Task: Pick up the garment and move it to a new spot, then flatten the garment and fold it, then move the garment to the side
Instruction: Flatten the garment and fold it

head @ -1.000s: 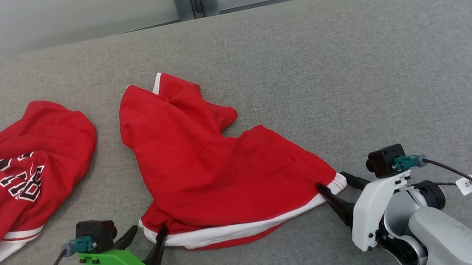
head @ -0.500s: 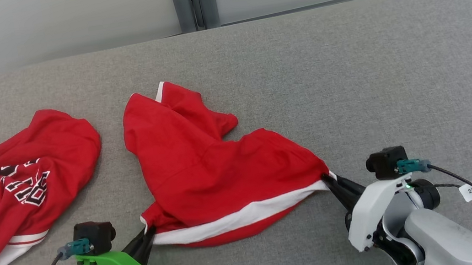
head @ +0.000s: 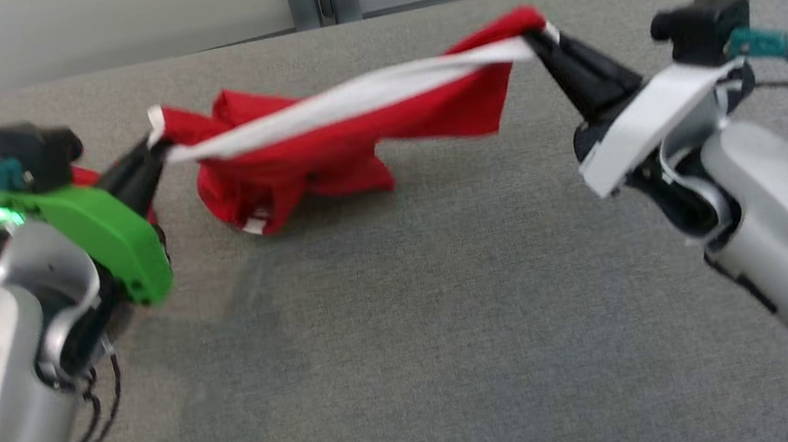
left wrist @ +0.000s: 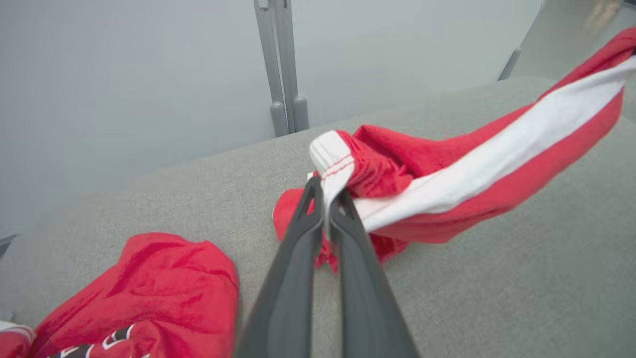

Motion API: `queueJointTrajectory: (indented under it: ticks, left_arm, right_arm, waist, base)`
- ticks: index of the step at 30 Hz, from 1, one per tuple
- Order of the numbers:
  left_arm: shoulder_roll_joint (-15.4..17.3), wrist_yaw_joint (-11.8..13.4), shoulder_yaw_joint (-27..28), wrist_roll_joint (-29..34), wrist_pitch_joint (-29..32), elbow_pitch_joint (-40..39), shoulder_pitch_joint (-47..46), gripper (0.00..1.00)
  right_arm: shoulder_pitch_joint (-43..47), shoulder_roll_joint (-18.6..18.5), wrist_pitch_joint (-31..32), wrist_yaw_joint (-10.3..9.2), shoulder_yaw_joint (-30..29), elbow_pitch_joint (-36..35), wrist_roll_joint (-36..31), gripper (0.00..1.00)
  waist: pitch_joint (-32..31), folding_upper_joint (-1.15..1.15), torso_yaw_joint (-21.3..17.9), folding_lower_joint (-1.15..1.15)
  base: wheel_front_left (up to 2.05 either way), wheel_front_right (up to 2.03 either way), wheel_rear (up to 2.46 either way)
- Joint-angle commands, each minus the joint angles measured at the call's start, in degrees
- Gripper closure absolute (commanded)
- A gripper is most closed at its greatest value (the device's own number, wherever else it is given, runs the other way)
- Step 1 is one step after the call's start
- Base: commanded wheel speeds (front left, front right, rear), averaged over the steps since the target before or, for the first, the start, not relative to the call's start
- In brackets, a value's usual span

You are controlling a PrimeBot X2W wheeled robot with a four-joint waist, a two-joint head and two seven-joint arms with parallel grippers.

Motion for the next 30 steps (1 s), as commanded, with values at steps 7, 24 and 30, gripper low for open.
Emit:
queueJointTrajectory:
  ticks: [7,24,30]
  left_arm:
    - [-0.5,-0.6,0.0,2.3,4.8,8.9,-25.8,1.0]
    - [-5.0,-0.8,-2.1,-0.2,-0.8,30.8,-57.3,1.0]
    - [-5.2,-0.8,-8.1,-5.6,-1.4,33.7,-53.2,1.0]
  right_arm:
    - [-22.6,-2.7,2.9,-0.05,0.6,3.9,0.9,1.0]
    - [-55.3,-4.4,-0.4,-0.1,5.3,18.9,6.8,1.0]
    - [-50.9,-5.8,0.8,-0.06,13.4,18.2,9.4,1.0]
  waist:
    - [13.5,0.0,-1.1,0.0]
    - [22.0,0.0,-2.4,0.0]
    - [20.6,0.0,-3.1,0.0]
  base:
    - [0.0,0.0,0.0]
    - [0.0,0.0,0.0]
    - [0.0,0.0,0.0]
